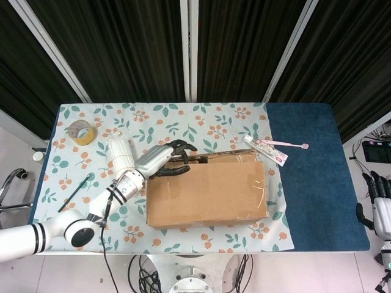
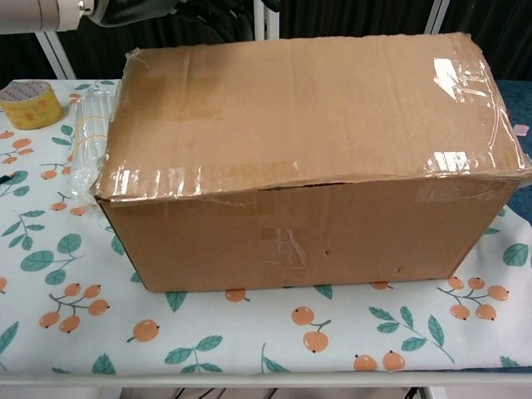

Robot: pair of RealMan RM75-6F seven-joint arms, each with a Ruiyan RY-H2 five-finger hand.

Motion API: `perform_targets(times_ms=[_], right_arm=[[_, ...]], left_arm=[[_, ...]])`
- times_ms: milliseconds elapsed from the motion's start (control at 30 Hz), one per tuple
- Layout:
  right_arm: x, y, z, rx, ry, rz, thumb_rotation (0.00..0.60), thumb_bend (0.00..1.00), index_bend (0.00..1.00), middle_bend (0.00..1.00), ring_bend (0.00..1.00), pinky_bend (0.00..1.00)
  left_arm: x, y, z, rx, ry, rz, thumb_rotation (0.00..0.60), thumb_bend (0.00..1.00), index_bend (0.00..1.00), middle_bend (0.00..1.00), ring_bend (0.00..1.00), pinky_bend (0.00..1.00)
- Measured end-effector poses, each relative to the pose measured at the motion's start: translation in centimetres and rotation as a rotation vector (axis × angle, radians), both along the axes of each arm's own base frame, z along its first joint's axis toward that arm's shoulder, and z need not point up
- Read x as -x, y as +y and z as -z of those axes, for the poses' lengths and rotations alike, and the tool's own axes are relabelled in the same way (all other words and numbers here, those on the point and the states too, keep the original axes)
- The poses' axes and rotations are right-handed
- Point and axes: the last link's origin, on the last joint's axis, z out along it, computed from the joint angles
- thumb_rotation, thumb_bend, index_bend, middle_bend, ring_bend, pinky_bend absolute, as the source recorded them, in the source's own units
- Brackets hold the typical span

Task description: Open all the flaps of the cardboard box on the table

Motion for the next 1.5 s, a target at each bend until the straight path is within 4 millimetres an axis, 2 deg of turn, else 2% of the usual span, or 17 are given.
perform_targets(times_ms=[433,667,933,1133,1200,1333,1367,1433,1500], right_arm=[[-0.4,-0.3,0.0,0.002,-0.005,-0.026,0.600,0.44,0.00,0.00,0.00,0.00],[-0.7,-0.4,0.0,0.002,-0.010,-0.041,0.600,0.44,0.00,0.00,0.00,0.00],[-1.0,-0.3,-0.1,0.003,-0.014,-0.056,0.600,0.44,0.00,0.00,0.00,0.00],[-1.1,0.0,-0.2,0.004,-0.014,-0.068,0.600,0.43,0.00,0.00,0.00,0.00],[-1.3,0.0,-0.2,0.004,-0.015,-0.082,0.600,0.43,0.00,0.00,0.00,0.00],[-2.0,-0.1,-0.4,0.015,-0.028,-0.144,0.600,0.43,0.00,0.00,0.00,0.00],[-2.4,-0.2,-0.5,0.021,-0.031,-0.172,0.600,0.44,0.00,0.00,0.00,0.00],[-3.1,-0.3,-0.7,0.028,-0.032,-0.221,0.600,0.44,0.00,0.00,0.00,0.00],[-4.0,-0.7,-1.0,0.030,-0.026,-0.285,0.600,0.46,0.00,0.00,0.00,0.00]], left_arm=[[-3.3,-2.7,-3.4,0.185,-0.150,-0.006,0.000,0.00,0.17,0.46,0.13,0.21],[-4.8,-5.3,-5.4,0.284,-0.155,0.029,0.000,0.00,0.16,0.47,0.14,0.21],[-5.6,-8.0,-6.9,0.409,-0.117,0.025,0.000,0.00,0.15,0.56,0.19,0.21],[-5.5,-9.3,-7.6,0.439,-0.048,0.057,0.000,0.00,0.15,0.56,0.20,0.21],[-5.2,-9.3,-7.9,0.439,-0.045,0.050,0.000,0.00,0.15,0.52,0.20,0.21],[-4.4,-8.8,-8.7,0.375,-0.028,0.063,0.005,0.00,0.15,0.27,0.16,0.21],[-3.9,-8.5,-9.1,0.340,-0.025,0.065,0.028,0.00,0.15,0.23,0.15,0.21],[-3.1,-7.9,-9.8,0.276,-0.023,0.066,0.116,0.01,0.15,0.19,0.15,0.21],[-2.0,-7.3,-10.7,0.185,-0.023,0.060,0.242,0.05,0.15,0.18,0.15,0.21]])
